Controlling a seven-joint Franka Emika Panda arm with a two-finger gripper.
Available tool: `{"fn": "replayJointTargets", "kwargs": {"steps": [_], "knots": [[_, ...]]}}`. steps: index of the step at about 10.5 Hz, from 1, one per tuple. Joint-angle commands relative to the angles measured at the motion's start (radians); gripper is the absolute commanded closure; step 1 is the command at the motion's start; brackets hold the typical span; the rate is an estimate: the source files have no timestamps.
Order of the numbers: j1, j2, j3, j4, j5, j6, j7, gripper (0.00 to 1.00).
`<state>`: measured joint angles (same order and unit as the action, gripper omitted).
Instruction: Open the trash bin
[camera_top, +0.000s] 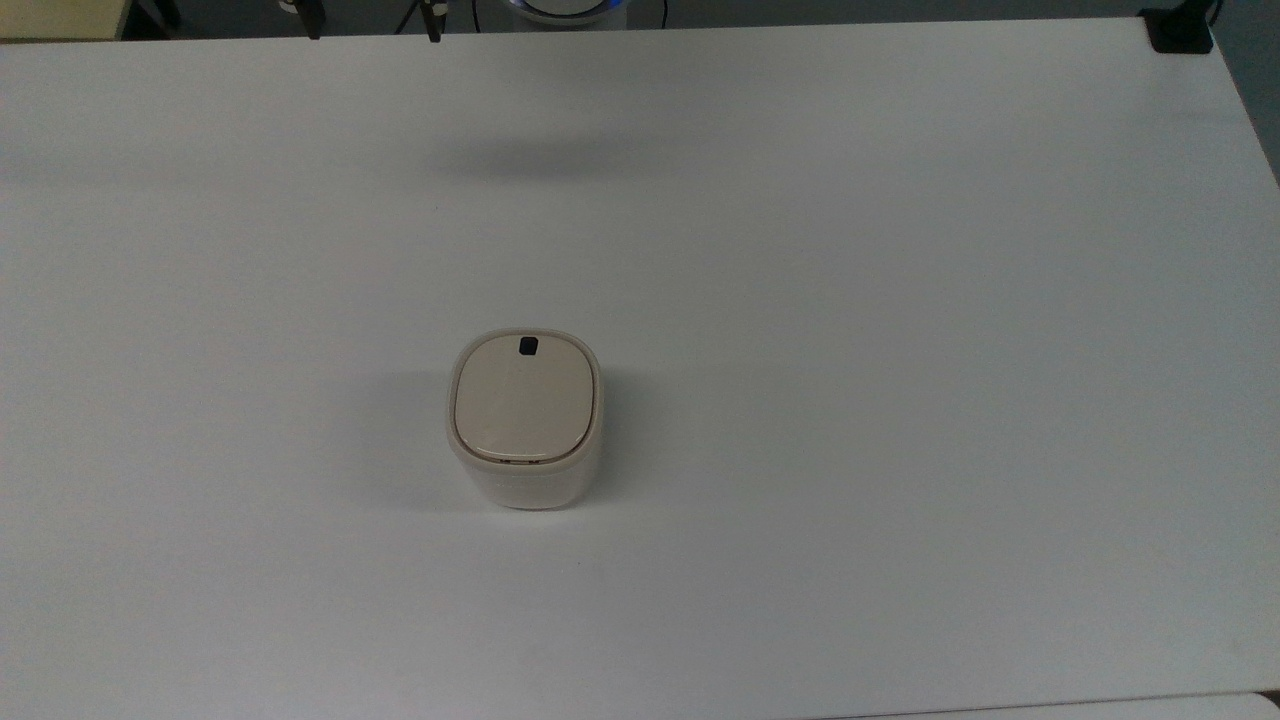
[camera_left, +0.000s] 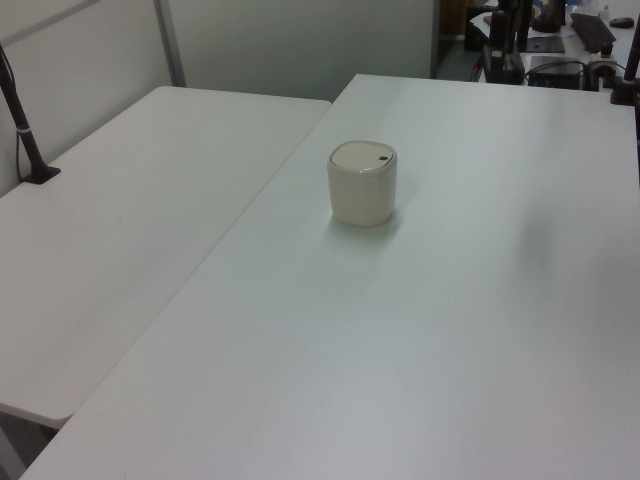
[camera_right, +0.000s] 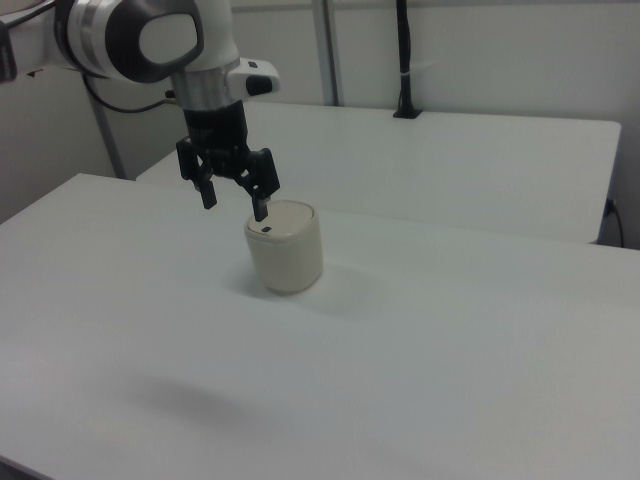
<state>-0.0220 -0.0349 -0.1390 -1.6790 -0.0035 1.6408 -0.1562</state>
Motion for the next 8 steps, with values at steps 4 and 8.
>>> {"fn": "replayJointTargets", "kwargs": {"steps": [4, 8], "knots": [[0.013, 0.003, 0.007, -0.008, -0.013, 0.004, 0.038, 0.0], [0.013, 0.012, 0.006, -0.008, -0.013, 0.005, 0.003, 0.1]]}}
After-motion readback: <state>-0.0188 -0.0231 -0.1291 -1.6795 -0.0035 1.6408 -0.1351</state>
